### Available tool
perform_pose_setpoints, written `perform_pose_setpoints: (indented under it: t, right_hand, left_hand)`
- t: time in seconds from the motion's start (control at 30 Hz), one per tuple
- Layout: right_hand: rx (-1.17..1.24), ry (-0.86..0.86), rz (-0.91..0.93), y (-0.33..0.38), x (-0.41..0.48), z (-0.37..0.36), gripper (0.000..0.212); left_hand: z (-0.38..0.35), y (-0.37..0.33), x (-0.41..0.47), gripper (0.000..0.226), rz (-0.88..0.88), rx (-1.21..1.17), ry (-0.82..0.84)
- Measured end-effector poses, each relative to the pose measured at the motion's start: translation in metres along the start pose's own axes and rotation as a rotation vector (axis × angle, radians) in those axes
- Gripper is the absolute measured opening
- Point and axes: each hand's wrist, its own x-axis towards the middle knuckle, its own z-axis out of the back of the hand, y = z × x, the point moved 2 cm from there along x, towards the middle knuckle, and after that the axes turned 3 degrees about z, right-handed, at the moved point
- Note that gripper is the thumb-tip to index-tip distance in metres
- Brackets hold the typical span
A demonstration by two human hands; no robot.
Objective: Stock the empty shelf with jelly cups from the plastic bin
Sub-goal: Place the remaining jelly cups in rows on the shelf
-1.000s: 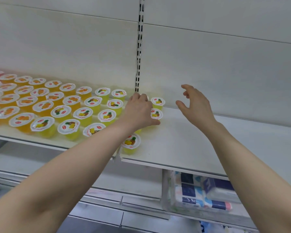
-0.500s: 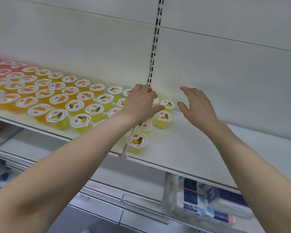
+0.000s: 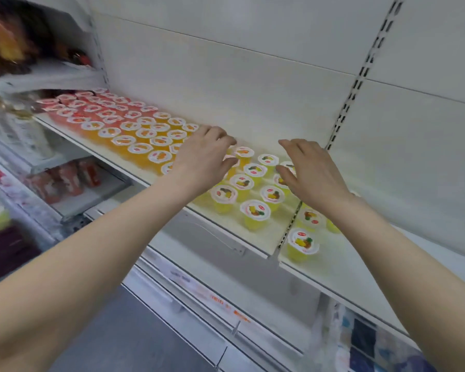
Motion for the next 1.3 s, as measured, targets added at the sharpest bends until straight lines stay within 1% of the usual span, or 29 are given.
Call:
perform_pose_setpoints:
  t: [0.17, 0.37, 0.53, 0.67, 0.83, 0.93, 1.0, 1.1, 1.17, 1.23, 1.3]
  right_hand:
    - [0.042, -0.015, 0.122, 0.086, 0.059, -0.016, 0.05]
    - [0.112, -0.043, 0.232, 0.218, 0.126, -0.046, 0.053]
    - [0.176, -0.061, 0.343, 0.335, 0.176, -0.075, 0.054]
    - [0.26, -0.089, 0.414, 0.425, 0.204, -0.099, 0.053]
    - [0.355, 0.007, 0.48, 0.518, 0.228, -0.142, 0.053]
    - [0.397, 0.047, 0.545, 0.563, 0.237, -0.167, 0.05]
    - [0.431, 0.064, 0.578, 0.59, 0.245, -0.182, 0.048]
    - [0.466, 0.096, 0.617, 0.628, 0.26, -0.206, 0.05]
    - [0.502, 0.133, 0.64, 0.652, 0.275, -0.227, 0.053]
    - [0.523, 0.174, 0.653, 0.674, 0.293, -0.251, 0.052]
    - [0.531, 0.192, 0.665, 0.695, 0.315, -0.277, 0.05]
  left_hand:
    - [0.029, 0.093, -0.037, 0.04, 0.067, 0.076, -0.042]
    - [0.072, 0.224, -0.09, 0.04, 0.148, 0.15, -0.06]
    - [0.103, 0.331, -0.145, 0.044, 0.263, 0.205, -0.004]
    - [0.126, 0.405, -0.199, 0.04, 0.343, 0.246, 0.009]
    - [0.139, 0.48, -0.273, 0.042, 0.518, 0.238, 0.046]
    - [0.138, 0.513, -0.311, 0.031, 0.593, 0.279, 0.048]
    - [0.137, 0.534, -0.332, 0.028, 0.663, 0.281, 0.057]
    - [0.134, 0.566, -0.358, 0.028, 0.755, 0.286, 0.077]
    - [0.131, 0.591, -0.372, 0.025, 0.793, 0.307, 0.062]
    - [0.126, 0.617, -0.38, 0.024, 0.823, 0.32, 0.064]
    - [0.118, 0.648, -0.381, 0.026, 0.885, 0.28, 0.093]
